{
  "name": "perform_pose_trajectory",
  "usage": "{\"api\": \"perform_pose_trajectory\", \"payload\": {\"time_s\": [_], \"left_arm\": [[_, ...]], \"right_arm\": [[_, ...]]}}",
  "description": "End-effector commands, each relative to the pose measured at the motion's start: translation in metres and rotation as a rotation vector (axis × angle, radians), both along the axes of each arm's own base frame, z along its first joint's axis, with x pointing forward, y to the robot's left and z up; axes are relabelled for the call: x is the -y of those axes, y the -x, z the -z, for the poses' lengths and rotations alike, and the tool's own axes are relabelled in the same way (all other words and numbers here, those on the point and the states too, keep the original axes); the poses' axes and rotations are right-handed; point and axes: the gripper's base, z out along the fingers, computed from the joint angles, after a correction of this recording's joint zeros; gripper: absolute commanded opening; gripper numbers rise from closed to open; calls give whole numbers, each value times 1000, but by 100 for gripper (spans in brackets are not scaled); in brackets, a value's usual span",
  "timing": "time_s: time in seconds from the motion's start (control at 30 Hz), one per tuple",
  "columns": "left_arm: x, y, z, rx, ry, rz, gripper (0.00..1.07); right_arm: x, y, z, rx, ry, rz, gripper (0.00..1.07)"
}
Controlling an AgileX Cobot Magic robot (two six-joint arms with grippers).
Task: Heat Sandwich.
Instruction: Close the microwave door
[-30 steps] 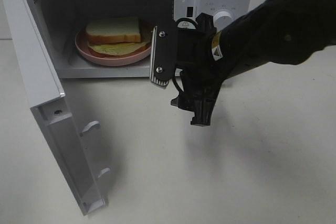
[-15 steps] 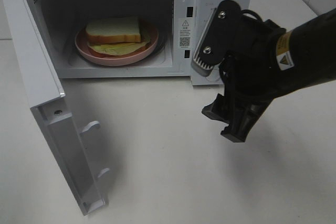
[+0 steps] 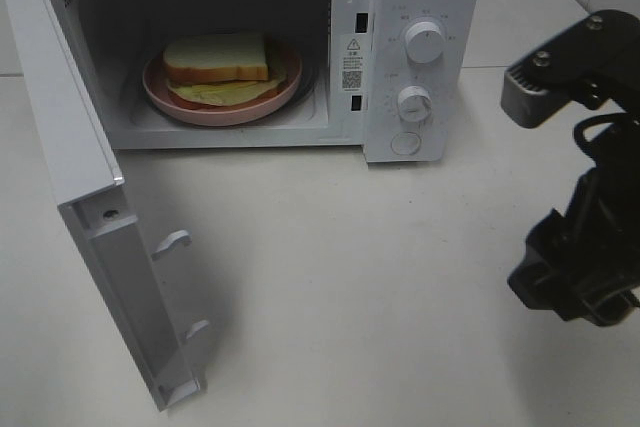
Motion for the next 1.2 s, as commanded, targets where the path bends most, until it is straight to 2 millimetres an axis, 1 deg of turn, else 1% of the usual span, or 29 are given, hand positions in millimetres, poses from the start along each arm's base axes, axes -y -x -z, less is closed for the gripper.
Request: {"api": "perform_pose_trajectory", "payload": {"time_s": [0.03,0.17,0.23,0.3,0.33,0.37,0.4,0.43,0.47,0.5,0.57,0.6,0.67,0.77,0.8,0.87,0.93,0.97,1.03,1.1,1.17,1.2], "left_arm": [[0,4,1,28,5,2,101],[0,4,1,28,5,2,101],[0,4,1,28,5,2,101],[0,4,1,28,5,2,101],[0,4,1,28,5,2,101],[0,4,1,28,5,2,101],[0,4,1,28,5,2,101],[0,4,1,28,5,2,101],[0,4,1,28,5,2,101],[0,4,1,28,5,2,101],[0,4,1,28,5,2,101],[0,4,1,28,5,2,101],[0,4,1,28,5,2,101],[0,4,1,28,5,2,101],[0,4,1,28,5,2,101],[0,4,1,28,5,2,101],[0,4,1,28,5,2,101],[0,4,1,28,5,2,101],[0,4,1,28,5,2,101],[0,4,1,28,5,2,101],[0,4,1,28,5,2,101],[0,4,1,28,5,2,101]], "right_arm": [[7,9,-4,-40,13,24,76],[18,24,-14,-46,6,35,76],[21,27,-15,-48,8,37,76],[30,37,-22,-38,3,42,76],[30,37,-22,-38,3,42,76],[33,41,-25,-30,-5,43,76],[37,45,-28,-14,-19,44,76],[44,54,-34,15,-45,45,76],[48,58,-37,32,-60,46,76],[48,58,-37,32,-60,46,76],[56,68,-41,65,-89,48,76],[63,76,-46,100,-118,51,76],[67,79,-47,115,-129,51,76],[81,94,-54,193,-196,82,76],[81,94,-54,193,-196,82,76],[89,99,-56,230,-213,136,76],[99,108,-59,288,-240,225,76],[99,108,-59,288,-240,225,76],[107,119,-61,347,-261,298,76],[111,125,-61,383,-273,342,76],[113,128,-61,400,-278,359,76],[115,133,-58,431,-284,398,76]]}}
